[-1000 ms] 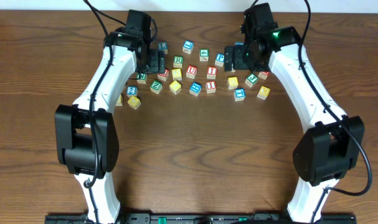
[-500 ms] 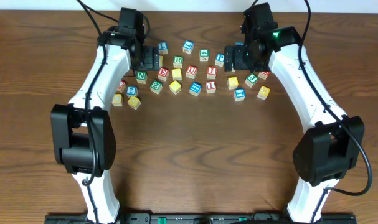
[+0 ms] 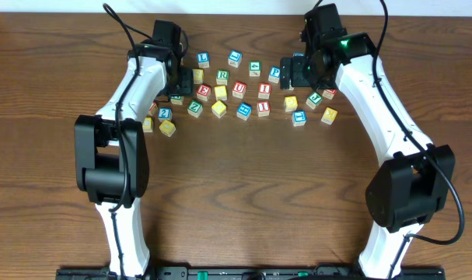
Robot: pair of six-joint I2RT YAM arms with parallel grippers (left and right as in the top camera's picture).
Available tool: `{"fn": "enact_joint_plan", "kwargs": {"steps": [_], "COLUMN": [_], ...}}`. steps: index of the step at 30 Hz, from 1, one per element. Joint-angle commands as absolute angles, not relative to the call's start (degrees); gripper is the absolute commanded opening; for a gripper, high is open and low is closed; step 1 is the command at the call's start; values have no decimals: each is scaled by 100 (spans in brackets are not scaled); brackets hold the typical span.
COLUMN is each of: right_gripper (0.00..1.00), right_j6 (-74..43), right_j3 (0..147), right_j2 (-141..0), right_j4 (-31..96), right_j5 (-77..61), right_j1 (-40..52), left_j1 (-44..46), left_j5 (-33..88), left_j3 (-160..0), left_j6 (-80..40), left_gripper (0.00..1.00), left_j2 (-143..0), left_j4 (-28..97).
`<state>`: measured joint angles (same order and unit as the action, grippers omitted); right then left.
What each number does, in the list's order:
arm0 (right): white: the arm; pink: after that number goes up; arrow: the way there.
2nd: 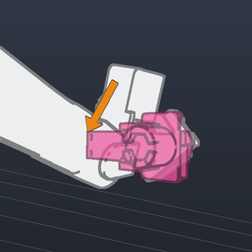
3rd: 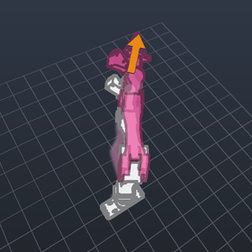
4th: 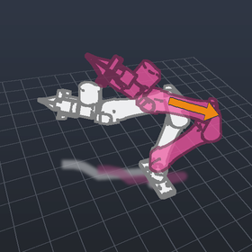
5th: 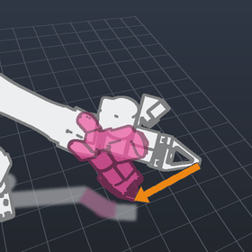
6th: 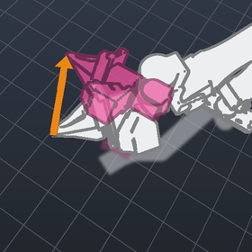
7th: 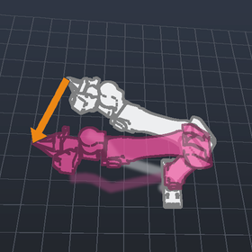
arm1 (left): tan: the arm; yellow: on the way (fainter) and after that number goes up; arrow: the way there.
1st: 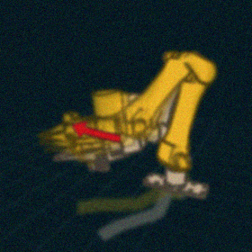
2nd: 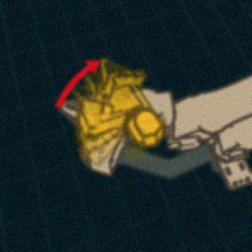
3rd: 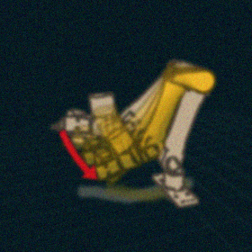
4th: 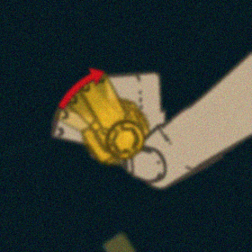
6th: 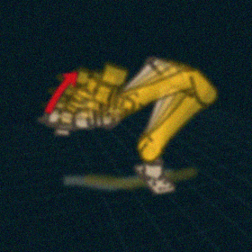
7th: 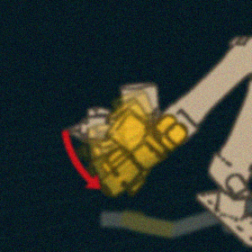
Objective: Spell out NEURIPS
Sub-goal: 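Lower the left gripper down around the green N block, then close the left gripper on the green N block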
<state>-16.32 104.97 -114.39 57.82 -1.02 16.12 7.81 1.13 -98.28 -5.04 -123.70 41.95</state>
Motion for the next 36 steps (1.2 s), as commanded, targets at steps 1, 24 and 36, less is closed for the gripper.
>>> {"fn": "enact_joint_plan", "kwargs": {"steps": [1,24,36], "right_gripper": [99,99,99], "right_j6": [-1671,-1671,-1671], "right_j3": [10615,10615,10615], "right_j2": [-11439,-11439,-11439], "right_j4": [5789,5789,5789], "right_j5": [-34,-34,-36], "right_j1": [1660,1660,1660], "left_j1": [784,784,784], "left_j5": [89,106,108], "left_j3": [-9848,-9848,-9848], "left_j6": [-473,-478,-499], "left_gripper": [61,52,46], "left_j2": [-12486,-12860,-12860], "left_j4": [4202,4091,4080]}}
